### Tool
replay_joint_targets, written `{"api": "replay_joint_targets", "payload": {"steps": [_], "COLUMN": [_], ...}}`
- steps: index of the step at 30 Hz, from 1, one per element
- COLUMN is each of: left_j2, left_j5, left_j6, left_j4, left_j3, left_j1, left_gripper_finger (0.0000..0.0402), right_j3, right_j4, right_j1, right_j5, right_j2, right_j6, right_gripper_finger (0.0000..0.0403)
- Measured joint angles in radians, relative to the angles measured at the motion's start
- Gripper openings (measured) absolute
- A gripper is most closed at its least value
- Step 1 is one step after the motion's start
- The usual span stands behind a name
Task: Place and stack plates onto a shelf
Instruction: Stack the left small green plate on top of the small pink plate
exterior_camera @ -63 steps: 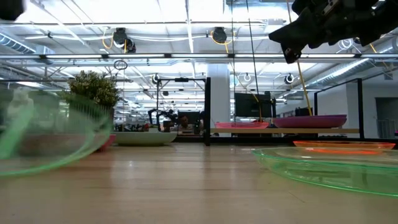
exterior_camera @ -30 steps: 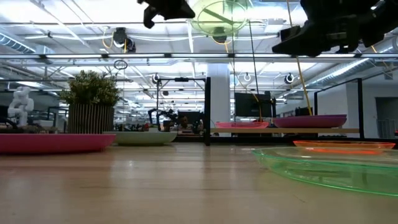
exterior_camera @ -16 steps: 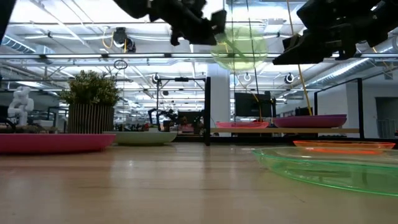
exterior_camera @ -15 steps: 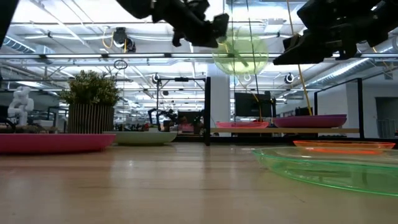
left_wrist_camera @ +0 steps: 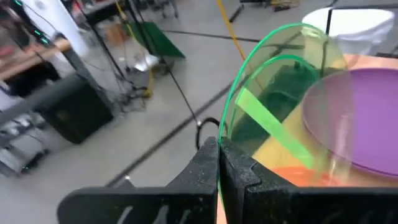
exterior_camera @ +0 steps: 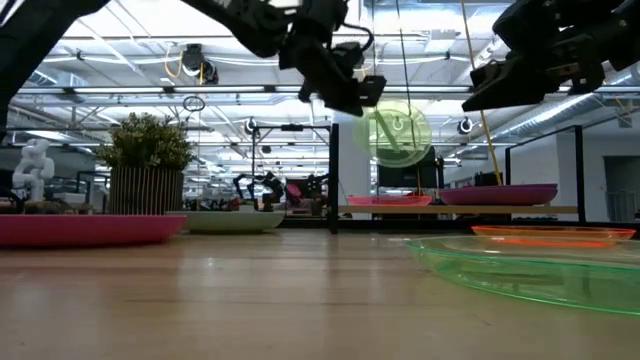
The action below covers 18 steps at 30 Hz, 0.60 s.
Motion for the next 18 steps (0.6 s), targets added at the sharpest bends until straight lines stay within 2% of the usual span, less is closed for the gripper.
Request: {"api": "replay_joint_targets", "payload": {"steps": [5, 9, 14, 18], "left_j2": [-0.003, -0.002, -0.005, -0.019], "left_j5": [0.065, 0.144, 0.152, 0.188], "left_j6": [-0.057, 0.006, 0.061, 0.044], "left_j4": [-0.028, -0.041, -0.037, -0.141], "left_j3": [0.002, 0.002, 0.002, 0.058], "left_j1": [0.02, 0.029, 0.033, 0.047], "left_gripper_finger": [0.0, 0.0, 0.0, 0.0], "right_j3": [0.0, 0.0, 0.0, 0.0], "right_j4": [-0.03, -0.034, -0.034, -0.034], "right_j1": [0.0, 0.0, 0.0, 0.0], "right_j5": [0.0, 0.0, 0.0, 0.0], "right_j2": [-0.038, -0.056, -0.07, -0.074], "right_j6": [0.0, 0.0, 0.0, 0.0], "right_gripper_finger": [0.0, 0.0, 0.0, 0.0]}}
